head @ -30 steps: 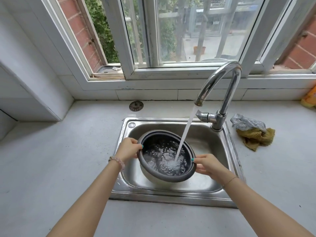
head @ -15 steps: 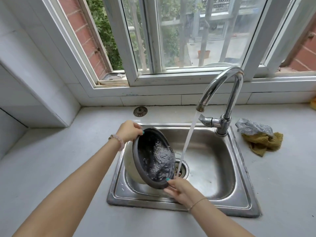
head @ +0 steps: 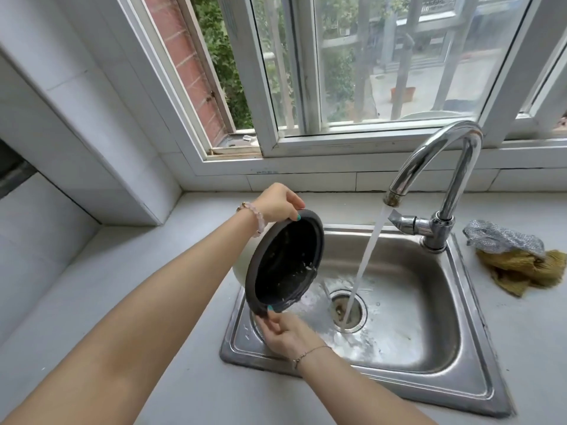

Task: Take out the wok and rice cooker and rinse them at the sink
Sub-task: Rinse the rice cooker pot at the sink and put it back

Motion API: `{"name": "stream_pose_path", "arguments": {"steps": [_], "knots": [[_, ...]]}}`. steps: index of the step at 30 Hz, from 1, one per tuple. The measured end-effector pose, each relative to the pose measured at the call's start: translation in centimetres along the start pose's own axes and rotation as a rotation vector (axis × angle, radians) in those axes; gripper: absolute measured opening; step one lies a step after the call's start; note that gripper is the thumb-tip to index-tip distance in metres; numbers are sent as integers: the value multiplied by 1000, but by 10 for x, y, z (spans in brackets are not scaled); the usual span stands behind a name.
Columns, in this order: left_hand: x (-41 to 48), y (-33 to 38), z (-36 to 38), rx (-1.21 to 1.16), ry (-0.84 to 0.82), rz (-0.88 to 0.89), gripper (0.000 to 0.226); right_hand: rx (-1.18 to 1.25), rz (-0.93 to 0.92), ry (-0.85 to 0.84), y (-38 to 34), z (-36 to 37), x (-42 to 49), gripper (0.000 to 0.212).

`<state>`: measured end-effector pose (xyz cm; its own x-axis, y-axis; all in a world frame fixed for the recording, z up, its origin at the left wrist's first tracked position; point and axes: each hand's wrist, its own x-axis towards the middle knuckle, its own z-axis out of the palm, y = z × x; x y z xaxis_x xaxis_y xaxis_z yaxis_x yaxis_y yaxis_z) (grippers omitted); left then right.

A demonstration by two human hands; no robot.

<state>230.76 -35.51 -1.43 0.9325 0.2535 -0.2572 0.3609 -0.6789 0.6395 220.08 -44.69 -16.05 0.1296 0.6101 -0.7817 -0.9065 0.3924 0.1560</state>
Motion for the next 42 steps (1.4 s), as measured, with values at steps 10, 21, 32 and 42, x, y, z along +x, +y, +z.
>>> {"name": "stream_pose_path", "arguments": {"steps": [10,21,32,42], "knots": [[-12,29,15,51,-125,57,28,125,146,-144,10,17,-8,19],[-26,-6,3,43,-9,62,35,-90,-180,55,-16,-31,-26,20],[-65,-119,17,-354,147,-306,26,-653,-749,151,-57,-59,-63,28],[-57,-110,84,-723,58,-517,15,-1459,-1459,444,-89,-87,-94,28]]}}
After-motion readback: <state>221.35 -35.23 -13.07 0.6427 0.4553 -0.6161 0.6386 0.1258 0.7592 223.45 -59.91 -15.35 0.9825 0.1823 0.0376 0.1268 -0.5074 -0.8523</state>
